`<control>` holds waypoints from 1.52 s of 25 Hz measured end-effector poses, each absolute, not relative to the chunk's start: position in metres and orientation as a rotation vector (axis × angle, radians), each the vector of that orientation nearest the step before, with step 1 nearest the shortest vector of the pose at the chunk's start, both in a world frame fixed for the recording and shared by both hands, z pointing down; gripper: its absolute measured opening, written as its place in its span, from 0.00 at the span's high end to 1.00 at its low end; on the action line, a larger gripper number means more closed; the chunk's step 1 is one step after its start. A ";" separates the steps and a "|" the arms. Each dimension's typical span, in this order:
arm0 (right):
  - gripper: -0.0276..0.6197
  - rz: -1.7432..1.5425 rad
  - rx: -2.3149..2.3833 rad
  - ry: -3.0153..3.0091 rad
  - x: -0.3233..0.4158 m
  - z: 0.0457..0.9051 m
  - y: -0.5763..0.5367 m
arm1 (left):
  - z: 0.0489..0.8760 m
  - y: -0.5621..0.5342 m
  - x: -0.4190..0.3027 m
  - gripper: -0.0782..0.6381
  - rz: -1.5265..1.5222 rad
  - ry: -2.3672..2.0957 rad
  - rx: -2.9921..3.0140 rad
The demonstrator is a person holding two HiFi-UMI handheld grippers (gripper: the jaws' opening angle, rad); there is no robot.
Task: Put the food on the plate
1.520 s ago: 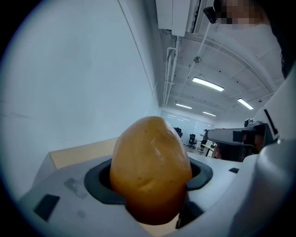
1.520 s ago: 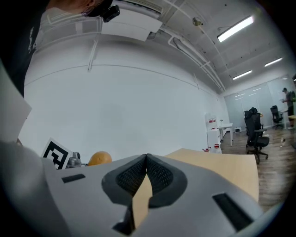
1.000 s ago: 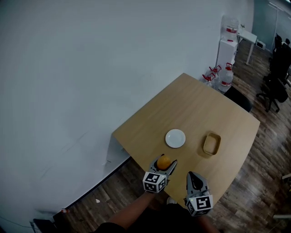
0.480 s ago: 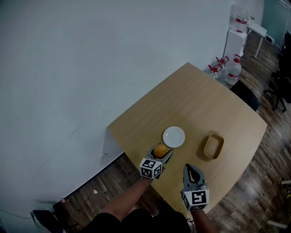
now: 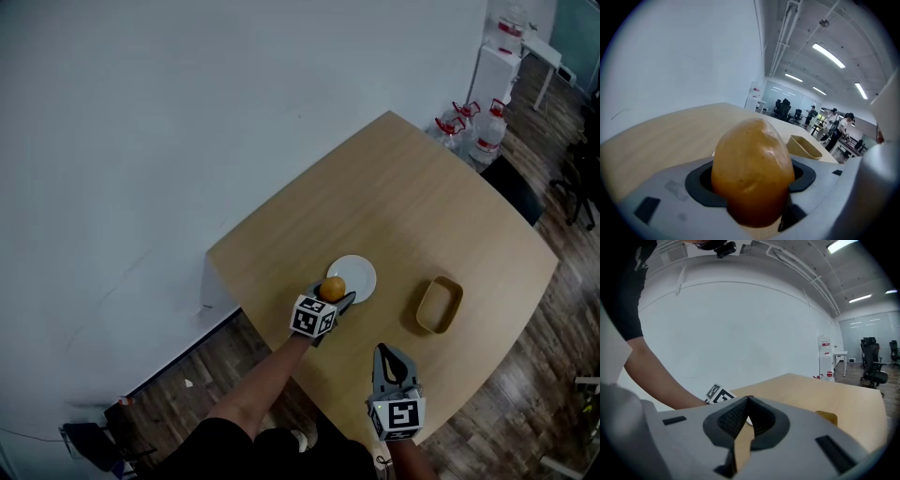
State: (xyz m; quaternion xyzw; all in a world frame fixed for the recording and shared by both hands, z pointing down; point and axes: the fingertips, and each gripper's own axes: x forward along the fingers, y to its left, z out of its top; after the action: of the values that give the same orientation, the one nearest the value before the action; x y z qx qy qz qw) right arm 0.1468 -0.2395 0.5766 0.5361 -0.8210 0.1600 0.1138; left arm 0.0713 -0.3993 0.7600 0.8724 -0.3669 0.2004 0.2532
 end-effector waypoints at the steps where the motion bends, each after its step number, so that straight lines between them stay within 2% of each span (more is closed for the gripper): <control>1: 0.86 0.468 1.567 -2.404 0.147 0.578 -0.238 | 0.765 -0.402 0.073 0.45 0.586 -0.979 2.381; 10: 0.86 0.600 1.661 -2.342 0.171 0.593 -0.237 | 0.807 -0.410 0.080 0.45 0.915 -0.922 2.360; 19: 0.86 0.417 1.574 -2.332 0.174 0.602 -0.220 | 0.824 -0.416 0.102 0.45 1.146 -0.792 2.404; 38: 0.86 0.465 1.645 -2.272 0.190 0.602 -0.218 | 0.814 -0.422 0.091 0.44 1.124 -0.875 2.462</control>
State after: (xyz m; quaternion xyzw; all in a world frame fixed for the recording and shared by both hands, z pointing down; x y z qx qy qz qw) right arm 0.1898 -0.2178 0.6024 0.5721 -0.7902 0.1616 0.1487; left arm 0.0915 -0.4217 0.8136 0.8559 -0.3043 0.3910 0.1480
